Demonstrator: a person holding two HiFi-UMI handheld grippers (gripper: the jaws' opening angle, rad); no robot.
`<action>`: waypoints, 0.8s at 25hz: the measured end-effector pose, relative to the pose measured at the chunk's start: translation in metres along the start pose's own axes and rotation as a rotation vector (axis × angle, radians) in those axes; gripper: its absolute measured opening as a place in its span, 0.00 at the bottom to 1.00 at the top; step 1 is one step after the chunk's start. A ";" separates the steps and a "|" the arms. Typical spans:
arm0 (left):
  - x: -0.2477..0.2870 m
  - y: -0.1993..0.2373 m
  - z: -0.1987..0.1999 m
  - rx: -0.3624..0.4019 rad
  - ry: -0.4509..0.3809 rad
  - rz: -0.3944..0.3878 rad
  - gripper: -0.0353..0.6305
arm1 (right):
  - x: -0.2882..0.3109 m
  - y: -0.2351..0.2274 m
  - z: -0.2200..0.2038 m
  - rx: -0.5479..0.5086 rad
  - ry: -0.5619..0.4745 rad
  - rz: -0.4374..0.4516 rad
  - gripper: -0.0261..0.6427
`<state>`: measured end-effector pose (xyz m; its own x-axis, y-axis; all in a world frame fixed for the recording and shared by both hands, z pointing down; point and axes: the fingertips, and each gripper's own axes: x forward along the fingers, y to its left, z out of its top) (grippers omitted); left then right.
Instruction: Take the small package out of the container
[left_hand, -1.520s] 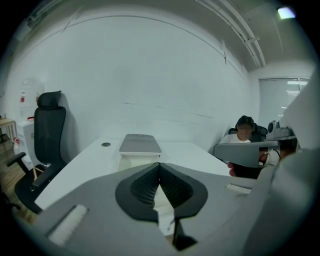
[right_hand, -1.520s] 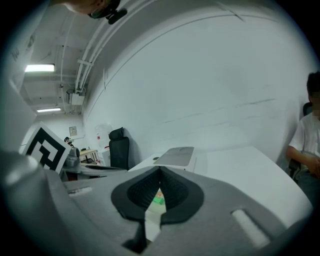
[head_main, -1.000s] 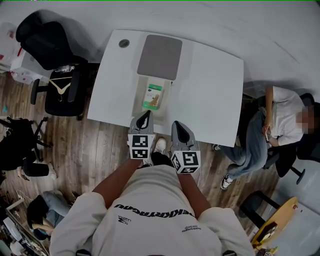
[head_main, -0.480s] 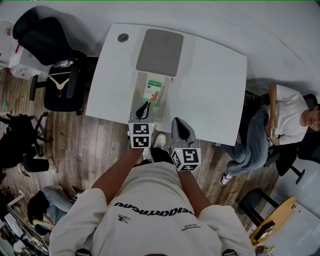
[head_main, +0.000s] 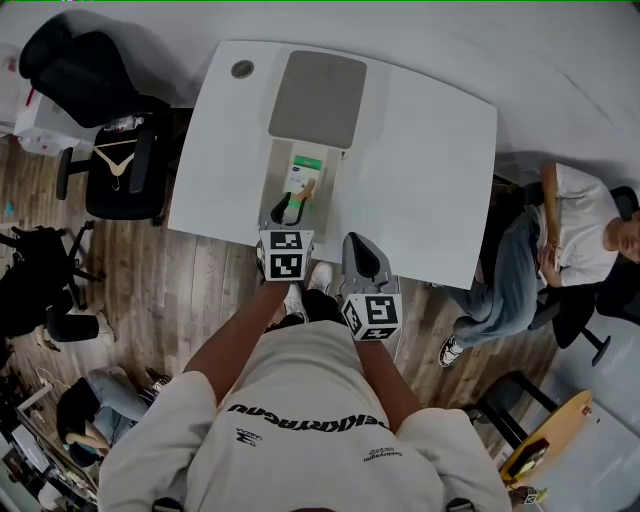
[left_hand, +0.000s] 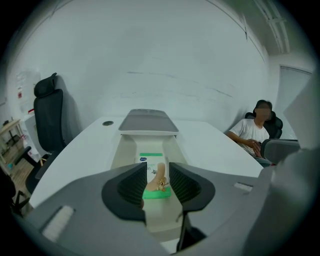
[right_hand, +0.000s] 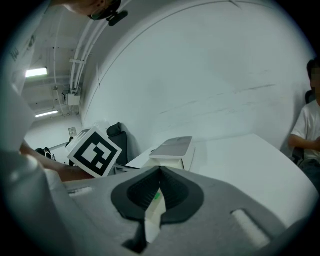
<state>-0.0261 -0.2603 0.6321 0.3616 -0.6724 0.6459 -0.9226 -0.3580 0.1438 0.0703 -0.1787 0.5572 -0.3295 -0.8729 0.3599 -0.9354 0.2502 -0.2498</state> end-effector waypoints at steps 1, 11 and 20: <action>0.002 0.001 -0.001 0.001 0.009 0.003 0.26 | 0.000 0.000 0.000 0.001 0.001 0.001 0.04; 0.027 0.006 -0.007 0.014 0.090 0.017 0.41 | 0.000 -0.004 -0.004 0.009 0.012 0.002 0.04; 0.043 0.006 -0.012 0.018 0.151 0.021 0.51 | 0.002 -0.007 -0.009 0.014 0.025 -0.003 0.04</action>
<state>-0.0179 -0.2839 0.6702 0.3163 -0.5755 0.7541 -0.9268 -0.3571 0.1162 0.0751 -0.1782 0.5677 -0.3300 -0.8628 0.3829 -0.9346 0.2415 -0.2613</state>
